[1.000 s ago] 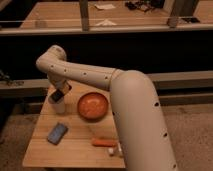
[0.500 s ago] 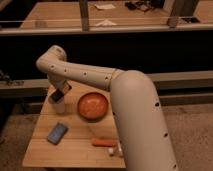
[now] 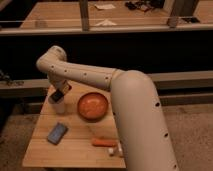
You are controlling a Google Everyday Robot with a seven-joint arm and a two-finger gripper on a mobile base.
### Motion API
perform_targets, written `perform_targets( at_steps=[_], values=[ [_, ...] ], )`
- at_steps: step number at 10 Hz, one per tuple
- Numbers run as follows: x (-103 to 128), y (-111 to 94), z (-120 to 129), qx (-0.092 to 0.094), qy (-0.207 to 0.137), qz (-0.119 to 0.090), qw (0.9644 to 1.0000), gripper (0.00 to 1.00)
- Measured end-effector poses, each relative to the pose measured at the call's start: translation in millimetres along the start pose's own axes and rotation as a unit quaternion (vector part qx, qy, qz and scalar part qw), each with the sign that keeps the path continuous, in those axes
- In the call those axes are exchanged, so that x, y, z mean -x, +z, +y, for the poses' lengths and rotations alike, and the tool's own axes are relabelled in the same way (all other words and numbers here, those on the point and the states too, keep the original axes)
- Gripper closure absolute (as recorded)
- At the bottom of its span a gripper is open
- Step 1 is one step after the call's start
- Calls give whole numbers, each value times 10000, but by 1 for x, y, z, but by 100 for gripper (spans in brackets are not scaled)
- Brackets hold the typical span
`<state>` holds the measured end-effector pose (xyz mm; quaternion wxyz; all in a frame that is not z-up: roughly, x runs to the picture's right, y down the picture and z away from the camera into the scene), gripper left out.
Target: Place the eraser in the ceramic cup
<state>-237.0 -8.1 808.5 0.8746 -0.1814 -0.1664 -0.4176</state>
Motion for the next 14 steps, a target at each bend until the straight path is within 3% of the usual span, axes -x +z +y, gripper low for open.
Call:
perform_targets(
  at_steps=[14],
  values=[
    [1,1,-1,-52,-72,-2,10000,88]
  ],
)
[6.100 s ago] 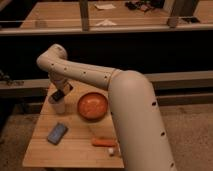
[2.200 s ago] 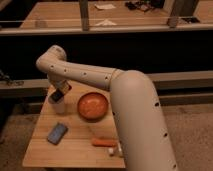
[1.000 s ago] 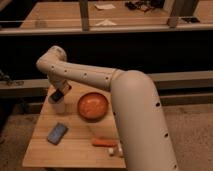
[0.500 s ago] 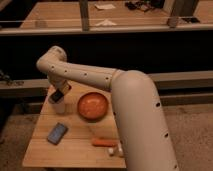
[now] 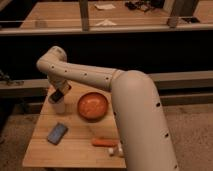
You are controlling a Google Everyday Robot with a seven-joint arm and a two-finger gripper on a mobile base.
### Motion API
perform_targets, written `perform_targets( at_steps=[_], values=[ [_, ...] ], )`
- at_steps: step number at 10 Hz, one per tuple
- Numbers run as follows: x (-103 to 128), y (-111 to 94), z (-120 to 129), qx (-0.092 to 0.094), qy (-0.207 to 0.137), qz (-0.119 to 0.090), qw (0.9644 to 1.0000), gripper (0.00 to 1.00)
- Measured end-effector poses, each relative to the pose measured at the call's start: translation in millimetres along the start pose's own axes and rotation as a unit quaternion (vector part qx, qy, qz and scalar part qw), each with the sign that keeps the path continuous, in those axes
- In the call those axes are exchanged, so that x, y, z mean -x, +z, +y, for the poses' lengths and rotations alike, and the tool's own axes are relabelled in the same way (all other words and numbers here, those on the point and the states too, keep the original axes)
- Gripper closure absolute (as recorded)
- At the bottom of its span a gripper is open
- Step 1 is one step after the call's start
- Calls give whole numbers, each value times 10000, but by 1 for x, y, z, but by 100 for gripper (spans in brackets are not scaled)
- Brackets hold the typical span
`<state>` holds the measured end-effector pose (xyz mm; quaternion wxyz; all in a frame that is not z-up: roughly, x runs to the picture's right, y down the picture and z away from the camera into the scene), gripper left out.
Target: Place the eraser in the ceramic cup
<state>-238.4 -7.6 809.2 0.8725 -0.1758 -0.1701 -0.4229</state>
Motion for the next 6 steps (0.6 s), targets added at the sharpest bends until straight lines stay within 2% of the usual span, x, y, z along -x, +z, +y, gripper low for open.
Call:
perform_targets(
  at_steps=[6],
  values=[
    [0,1,-1,-19,-31,-6,10000,88]
  ],
)
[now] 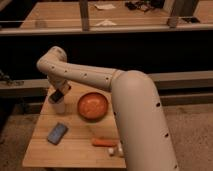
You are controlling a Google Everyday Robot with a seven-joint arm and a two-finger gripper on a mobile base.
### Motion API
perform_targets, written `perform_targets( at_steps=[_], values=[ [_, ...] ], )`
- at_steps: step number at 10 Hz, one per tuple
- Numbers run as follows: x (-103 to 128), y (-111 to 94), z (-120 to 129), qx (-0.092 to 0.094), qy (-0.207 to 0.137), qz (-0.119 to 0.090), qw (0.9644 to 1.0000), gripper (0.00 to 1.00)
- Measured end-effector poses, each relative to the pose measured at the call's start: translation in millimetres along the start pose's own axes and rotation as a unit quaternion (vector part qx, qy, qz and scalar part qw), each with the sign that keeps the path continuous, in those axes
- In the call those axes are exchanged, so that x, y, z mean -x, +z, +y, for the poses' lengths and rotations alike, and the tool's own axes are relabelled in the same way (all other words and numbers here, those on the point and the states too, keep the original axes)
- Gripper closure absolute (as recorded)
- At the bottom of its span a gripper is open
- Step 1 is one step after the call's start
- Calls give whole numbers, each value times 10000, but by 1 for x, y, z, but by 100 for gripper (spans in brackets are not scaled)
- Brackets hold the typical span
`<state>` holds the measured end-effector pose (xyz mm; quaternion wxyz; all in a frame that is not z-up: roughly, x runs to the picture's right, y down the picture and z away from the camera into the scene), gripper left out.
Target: Place the eraser in the ceramic cup
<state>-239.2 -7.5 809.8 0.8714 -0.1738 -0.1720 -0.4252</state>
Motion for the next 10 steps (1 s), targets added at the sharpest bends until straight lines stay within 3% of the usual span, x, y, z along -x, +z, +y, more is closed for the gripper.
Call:
perform_targets(
  at_steps=[10],
  values=[
    [2,2,-1,-25,-53,-13,10000,88]
  ],
)
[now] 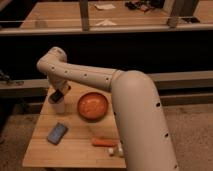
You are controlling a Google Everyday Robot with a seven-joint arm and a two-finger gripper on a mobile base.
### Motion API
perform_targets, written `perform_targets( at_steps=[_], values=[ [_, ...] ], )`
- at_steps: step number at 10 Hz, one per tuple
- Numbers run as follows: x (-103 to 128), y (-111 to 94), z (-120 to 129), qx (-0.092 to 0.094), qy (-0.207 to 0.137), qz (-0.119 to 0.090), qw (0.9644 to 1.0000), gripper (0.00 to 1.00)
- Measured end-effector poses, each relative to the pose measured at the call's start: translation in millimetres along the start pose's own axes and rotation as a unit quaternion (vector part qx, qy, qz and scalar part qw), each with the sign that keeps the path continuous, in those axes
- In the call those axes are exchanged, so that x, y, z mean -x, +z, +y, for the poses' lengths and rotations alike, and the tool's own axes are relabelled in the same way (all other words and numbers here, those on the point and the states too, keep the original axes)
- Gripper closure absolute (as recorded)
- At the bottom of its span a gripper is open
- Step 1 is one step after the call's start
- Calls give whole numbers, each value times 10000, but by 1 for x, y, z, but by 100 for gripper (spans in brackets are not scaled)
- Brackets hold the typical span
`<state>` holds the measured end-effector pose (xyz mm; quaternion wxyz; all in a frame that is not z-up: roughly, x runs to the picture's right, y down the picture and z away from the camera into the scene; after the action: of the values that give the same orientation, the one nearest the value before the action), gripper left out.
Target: Place the eraser in the ceramic cup
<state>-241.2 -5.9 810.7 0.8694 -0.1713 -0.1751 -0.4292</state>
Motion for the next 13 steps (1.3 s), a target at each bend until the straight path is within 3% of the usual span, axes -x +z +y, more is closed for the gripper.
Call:
perform_targets(
  at_steps=[8,10,13],
  values=[
    [2,2,0,-12,-38,-9,10000,88],
    [2,2,-1,-15,-46,-8,10000,82],
    [3,2,-1,-19,-53,-8,10000,82]
  ],
)
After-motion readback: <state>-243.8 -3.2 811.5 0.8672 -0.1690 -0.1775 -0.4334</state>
